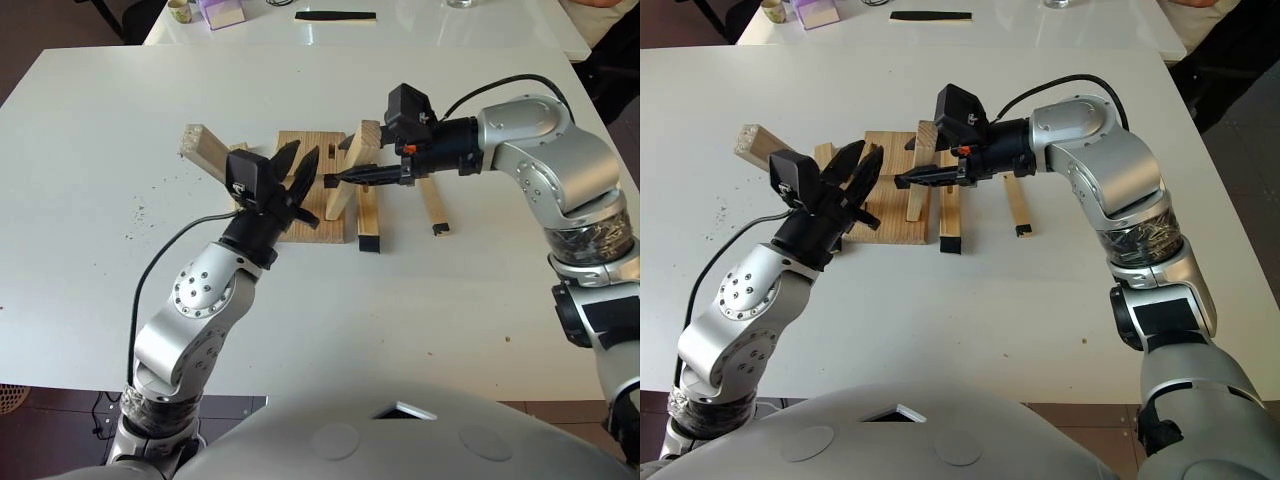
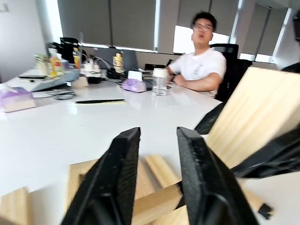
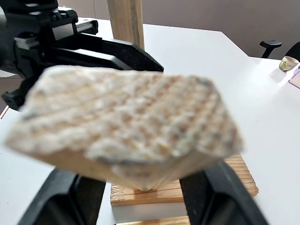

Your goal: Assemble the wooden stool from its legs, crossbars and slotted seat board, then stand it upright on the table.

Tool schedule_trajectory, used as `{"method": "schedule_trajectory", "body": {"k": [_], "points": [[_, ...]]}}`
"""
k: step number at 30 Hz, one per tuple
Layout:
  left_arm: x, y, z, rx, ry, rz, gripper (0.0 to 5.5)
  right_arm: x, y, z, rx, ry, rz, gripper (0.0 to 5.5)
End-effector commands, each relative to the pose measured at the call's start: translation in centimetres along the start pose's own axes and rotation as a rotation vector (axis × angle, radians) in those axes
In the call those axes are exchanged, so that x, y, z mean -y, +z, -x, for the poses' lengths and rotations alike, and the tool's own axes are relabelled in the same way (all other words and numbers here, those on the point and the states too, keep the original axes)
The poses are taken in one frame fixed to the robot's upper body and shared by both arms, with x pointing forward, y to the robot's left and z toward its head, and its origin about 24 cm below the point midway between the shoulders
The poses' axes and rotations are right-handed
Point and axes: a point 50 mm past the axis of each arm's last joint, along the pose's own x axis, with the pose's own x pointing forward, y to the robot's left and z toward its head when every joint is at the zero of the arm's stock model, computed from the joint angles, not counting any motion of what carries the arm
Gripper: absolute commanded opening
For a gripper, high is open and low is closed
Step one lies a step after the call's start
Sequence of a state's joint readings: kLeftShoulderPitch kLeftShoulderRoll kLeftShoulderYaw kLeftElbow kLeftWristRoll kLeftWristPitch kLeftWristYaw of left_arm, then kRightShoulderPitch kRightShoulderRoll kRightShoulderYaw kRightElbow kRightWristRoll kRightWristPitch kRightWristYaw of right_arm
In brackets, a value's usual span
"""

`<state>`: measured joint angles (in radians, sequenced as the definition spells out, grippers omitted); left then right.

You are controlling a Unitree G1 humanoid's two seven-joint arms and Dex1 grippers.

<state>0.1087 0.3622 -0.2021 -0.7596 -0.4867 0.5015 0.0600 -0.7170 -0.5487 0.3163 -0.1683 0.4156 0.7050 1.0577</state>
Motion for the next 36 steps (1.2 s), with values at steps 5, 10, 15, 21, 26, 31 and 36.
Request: {"method": "schedule_trajectory", "body": {"k": [5, 10, 15, 21, 26, 31, 36], "points": [[0.3, -6.5, 0.0, -0.32, 0.007, 0.016, 0.03, 0.2, 0.1, -0.3, -0.019, -0.025, 0.002, 2.04], [1.0, -4.6, -0.6, -0.2, -0.05, 0.037, 0.0, 0.2, 0.7, -0.4, -0.008, -0.029, 0.006, 2.04], [1.4, -5.5, -1.0, -0.233, -0.086, 0.044, 0.0, 0.1, 2.3, -1.2, 0.005, 0.018, 0.012, 2.04], [1.5, -2.2, -1.5, -0.007, -0.107, 0.106, 0.0, 0.5, 1.3, -1.6, -0.081, 0.029, 0.012, 2.04], [-1.2, 8.1, 1.4, 0.526, -0.061, 0.172, 0.0, 1.2, 0.8, 0.2, -0.097, -0.028, -0.022, 2.04], [-4.7, 14.8, 5.8, 0.832, 0.105, 0.101, 0.0, 0.9, 1.2, 1.0, -0.099, -0.004, -0.016, 2.04], [-9.8, 10.3, 7.6, 0.514, 0.421, 0.088, 0.0, 0.8, 1.5, 1.1, -0.107, 0.031, -0.014, 2.04]]}}
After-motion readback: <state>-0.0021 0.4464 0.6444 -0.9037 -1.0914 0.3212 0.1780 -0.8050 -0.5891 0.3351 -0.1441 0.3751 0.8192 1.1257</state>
